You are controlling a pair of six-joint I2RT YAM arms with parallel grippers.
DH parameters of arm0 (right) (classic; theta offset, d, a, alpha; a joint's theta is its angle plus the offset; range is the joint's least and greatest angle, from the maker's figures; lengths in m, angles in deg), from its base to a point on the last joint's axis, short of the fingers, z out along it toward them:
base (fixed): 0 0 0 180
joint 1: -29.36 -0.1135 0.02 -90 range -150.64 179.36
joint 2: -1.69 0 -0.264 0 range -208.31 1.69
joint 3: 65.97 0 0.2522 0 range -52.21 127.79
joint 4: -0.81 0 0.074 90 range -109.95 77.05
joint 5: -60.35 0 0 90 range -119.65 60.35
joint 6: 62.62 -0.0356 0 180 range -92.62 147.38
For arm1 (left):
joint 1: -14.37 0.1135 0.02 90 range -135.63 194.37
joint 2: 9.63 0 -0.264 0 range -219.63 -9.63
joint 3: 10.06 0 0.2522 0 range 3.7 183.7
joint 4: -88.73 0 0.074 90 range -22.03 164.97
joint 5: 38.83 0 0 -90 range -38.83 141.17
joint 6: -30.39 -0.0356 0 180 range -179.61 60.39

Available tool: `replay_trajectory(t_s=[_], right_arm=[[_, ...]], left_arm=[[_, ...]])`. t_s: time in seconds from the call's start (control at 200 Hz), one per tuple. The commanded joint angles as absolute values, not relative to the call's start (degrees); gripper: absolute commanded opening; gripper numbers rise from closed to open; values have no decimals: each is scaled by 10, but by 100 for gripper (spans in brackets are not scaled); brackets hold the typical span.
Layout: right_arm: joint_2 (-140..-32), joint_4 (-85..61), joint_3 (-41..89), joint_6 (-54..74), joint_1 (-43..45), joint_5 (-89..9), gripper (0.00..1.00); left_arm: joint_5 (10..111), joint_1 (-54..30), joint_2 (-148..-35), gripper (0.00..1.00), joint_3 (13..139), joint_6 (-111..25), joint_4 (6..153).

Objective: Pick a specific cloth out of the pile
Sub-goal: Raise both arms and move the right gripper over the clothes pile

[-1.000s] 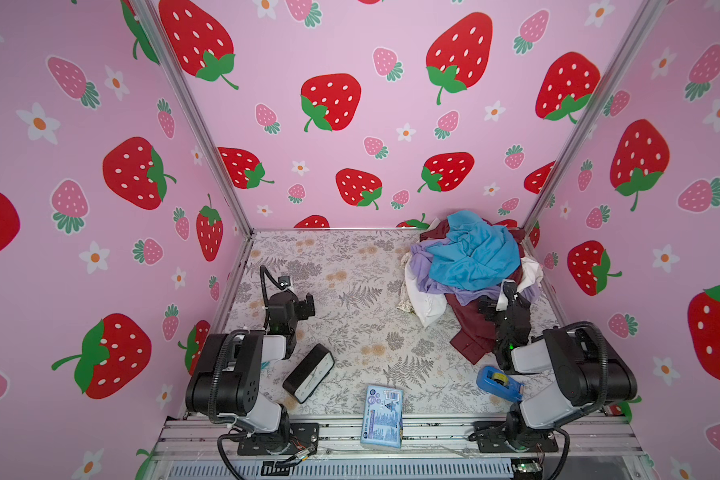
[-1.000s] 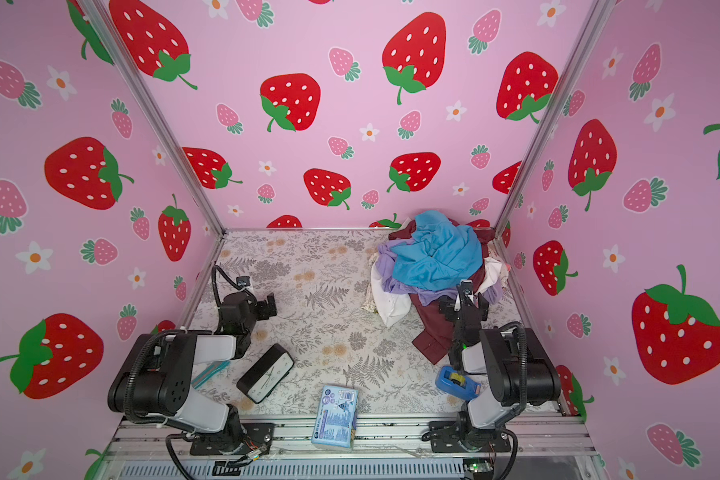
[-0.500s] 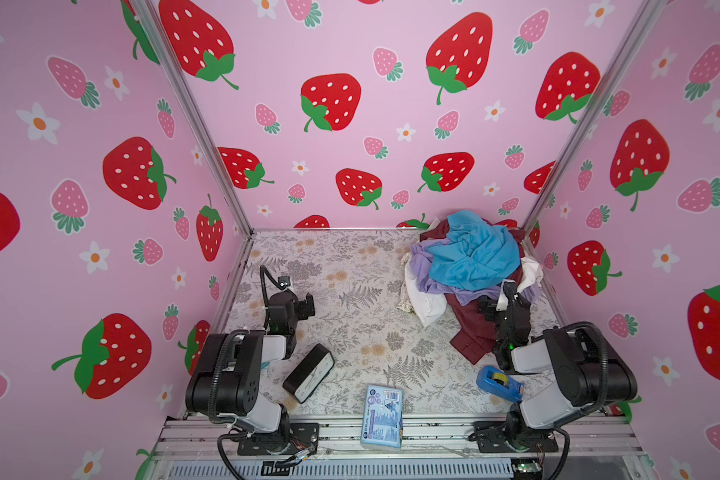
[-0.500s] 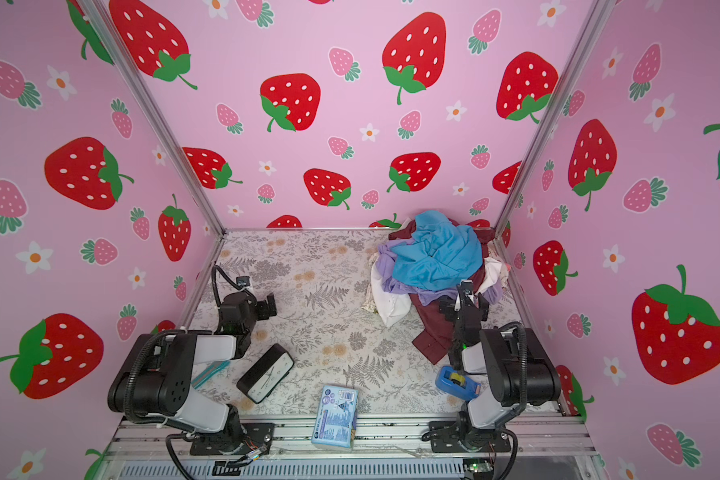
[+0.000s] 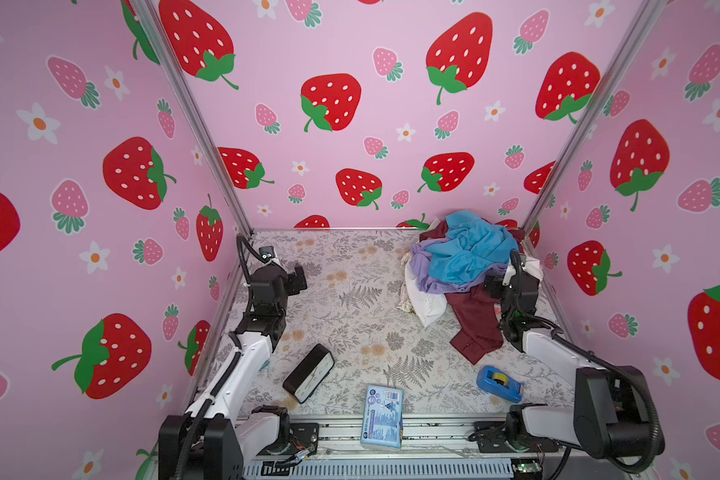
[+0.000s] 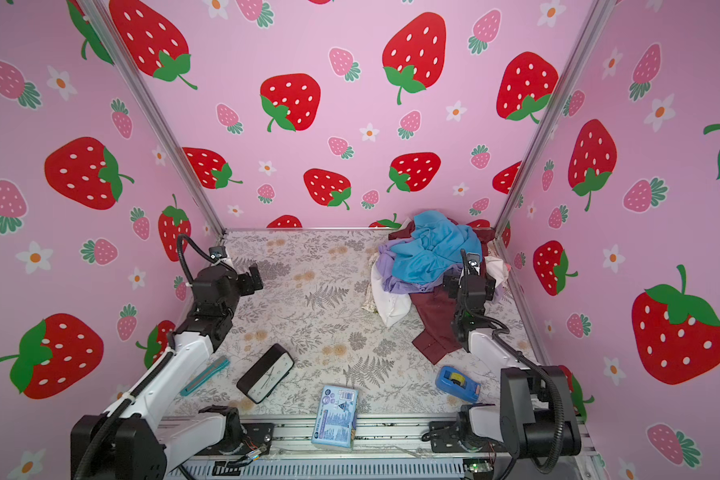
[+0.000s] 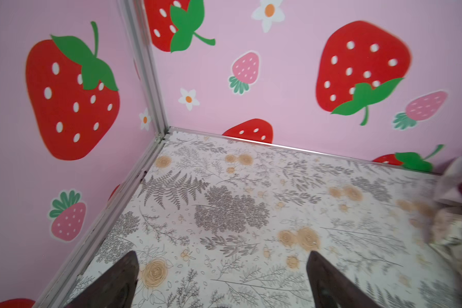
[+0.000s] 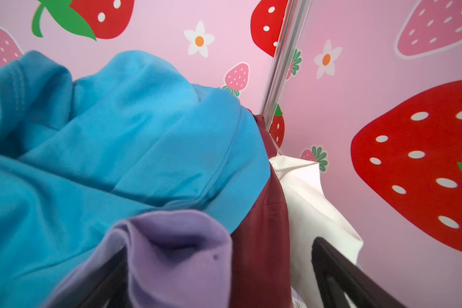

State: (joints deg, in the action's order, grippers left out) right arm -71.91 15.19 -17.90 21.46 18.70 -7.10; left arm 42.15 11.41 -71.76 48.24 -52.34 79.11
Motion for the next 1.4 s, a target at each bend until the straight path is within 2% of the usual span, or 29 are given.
replay_trajectory(t_s=[0.0, 0.085, 0.23, 0.555, 0.76, 0.901, 1.161, 1.396], right_arm=[[-695, -24, -147, 177, 168, -7, 100], [-678, -71, -127, 170, 158, -10, 100], [-659, -135, -90, 157, 146, -47, 100], [-672, -259, 4, 159, 71, -81, 100], [-707, -316, 58, 168, 2, -102, 100], [-763, -339, 125, 172, -28, -161, 92], [-903, -373, 248, 188, -74, -167, 77], [-1023, -402, 359, 186, -96, -158, 73]], left_arm=[[585, 111, -691, 99, 526, -505, 634], [710, 110, -682, 99, 541, -494, 609], [863, 109, -693, 99, 568, -489, 574], [1073, 86, -706, 99, 574, -486, 577], [1085, 61, -675, 99, 550, -486, 600], [1115, 50, -659, 99, 533, -464, 645], [1103, 44, -670, 99, 506, -455, 673], [1083, 44, -723, 99, 513, -445, 676]])
